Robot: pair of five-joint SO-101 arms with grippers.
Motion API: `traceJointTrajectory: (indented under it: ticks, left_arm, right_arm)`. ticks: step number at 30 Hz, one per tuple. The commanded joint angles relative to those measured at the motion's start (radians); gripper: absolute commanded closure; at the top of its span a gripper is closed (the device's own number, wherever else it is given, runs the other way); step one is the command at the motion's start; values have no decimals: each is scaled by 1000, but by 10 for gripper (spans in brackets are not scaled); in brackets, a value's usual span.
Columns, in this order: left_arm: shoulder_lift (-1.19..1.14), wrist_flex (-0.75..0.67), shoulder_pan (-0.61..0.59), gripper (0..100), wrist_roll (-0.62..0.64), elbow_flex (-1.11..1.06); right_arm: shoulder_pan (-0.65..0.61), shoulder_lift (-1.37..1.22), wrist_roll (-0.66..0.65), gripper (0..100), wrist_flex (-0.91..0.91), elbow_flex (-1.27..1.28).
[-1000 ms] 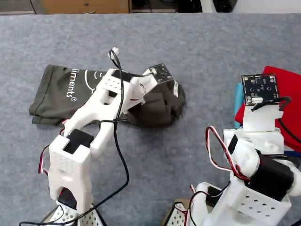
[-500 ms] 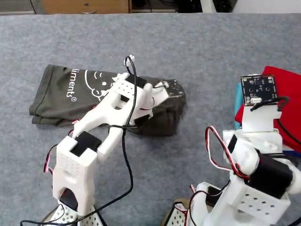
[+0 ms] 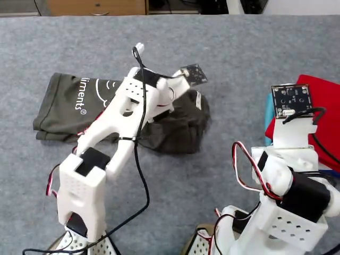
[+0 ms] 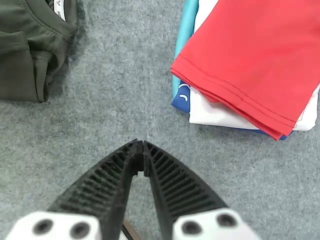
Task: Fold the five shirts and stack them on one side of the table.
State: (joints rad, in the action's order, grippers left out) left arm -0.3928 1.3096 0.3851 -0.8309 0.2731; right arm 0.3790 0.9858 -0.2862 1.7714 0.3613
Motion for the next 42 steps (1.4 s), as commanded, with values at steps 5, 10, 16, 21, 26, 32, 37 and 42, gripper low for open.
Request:
traceJointTrajectory:
  ticks: [5, 10, 16, 21, 26, 32, 37, 42]
  left_arm:
    - [156, 176, -101, 973, 92, 25]
    - [157, 175, -172, 981, 103, -57]
    - [157, 28, -155, 981, 106, -213]
    - [166, 15, -135, 981, 132, -242]
    - [166, 87, -66, 981, 163, -233]
    - [159, 54, -38, 981, 172, -232]
    - [104, -72, -75, 981, 169, -261]
    - [-7, -112, -157, 981, 104, -203]
  right_arm:
    - [-10, -21, -8, 994, -46, 36]
    - [-213, -136, 2, 995, -83, 104]
    - [-288, -239, 35, 995, -192, 73]
    - [-282, -248, 34, 995, -157, 50]
    - [-280, -248, 34, 995, -130, 50]
    - [-280, -248, 35, 995, -126, 50]
    - [-254, -248, 34, 995, -104, 48]
    - [-165, -248, 28, 995, -97, 48]
